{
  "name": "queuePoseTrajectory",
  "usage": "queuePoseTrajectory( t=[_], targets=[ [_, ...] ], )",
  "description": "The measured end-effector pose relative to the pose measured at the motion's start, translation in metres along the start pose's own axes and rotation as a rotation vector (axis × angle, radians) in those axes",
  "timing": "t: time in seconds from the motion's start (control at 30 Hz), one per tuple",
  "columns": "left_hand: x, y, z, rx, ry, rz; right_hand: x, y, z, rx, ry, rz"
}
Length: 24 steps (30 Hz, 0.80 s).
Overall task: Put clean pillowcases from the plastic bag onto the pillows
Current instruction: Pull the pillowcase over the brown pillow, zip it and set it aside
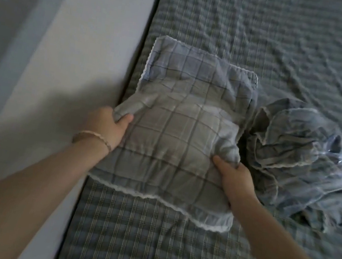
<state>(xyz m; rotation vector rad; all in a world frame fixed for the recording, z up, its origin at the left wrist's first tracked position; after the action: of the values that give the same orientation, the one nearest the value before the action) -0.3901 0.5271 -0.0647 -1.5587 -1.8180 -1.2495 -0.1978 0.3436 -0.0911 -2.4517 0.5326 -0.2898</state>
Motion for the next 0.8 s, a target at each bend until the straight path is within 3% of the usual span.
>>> queuePoseTrajectory(
  t=[0.07, 0.13, 0.23, 0.33, 0.4, 0.53, 0.6, 0.7, 0.8],
  targets=[
    [0.016, -0.017, -0.024, 0.048, -0.016, 0.123, -0.007, -0.004, -0.03, -0.001, -0.1, 0.078],
    [-0.003, -0.051, -0.056, 0.174, -0.153, 0.157, -0.021, 0.024, -0.054, -0.11, -0.265, 0.083],
    [-0.041, -0.118, -0.091, 0.316, -0.299, -0.04, -0.044, 0.098, -0.069, -0.385, -0.433, -0.207],
    [-0.071, -0.137, -0.099, 0.464, -0.469, 0.122, -0.04, 0.148, -0.052, -0.43, -0.261, -0.359],
    [-0.073, -0.121, -0.087, 0.447, -0.459, 0.225, -0.036, 0.147, -0.035, -0.416, -0.171, -0.46],
    [-0.072, -0.075, -0.008, 0.143, -0.189, -0.151, -0.022, 0.08, 0.011, -0.161, 0.058, -0.225],
    [-0.065, -0.053, 0.04, 0.081, -0.123, -0.295, -0.013, 0.037, 0.048, -0.043, 0.056, -0.07],
    [-0.063, -0.026, 0.096, 0.165, -0.135, -0.498, -0.009, 0.002, 0.103, 0.016, 0.059, 0.171],
    [-0.072, -0.01, 0.111, 0.231, -0.146, -0.613, -0.02, -0.006, 0.129, -0.052, 0.061, 0.182]
  ],
)
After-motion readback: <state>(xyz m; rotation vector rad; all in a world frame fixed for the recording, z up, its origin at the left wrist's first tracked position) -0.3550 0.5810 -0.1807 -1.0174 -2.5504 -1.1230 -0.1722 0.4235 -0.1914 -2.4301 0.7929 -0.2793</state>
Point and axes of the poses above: each hand's wrist, its own z-axis towards the middle knuckle, its own x-axis out of the back of the hand, y = z × x, the point moved 1 cm from there along z, towards the middle knuckle, and after that the axes turned 15 degrees about -y, right-handed, at the moved point
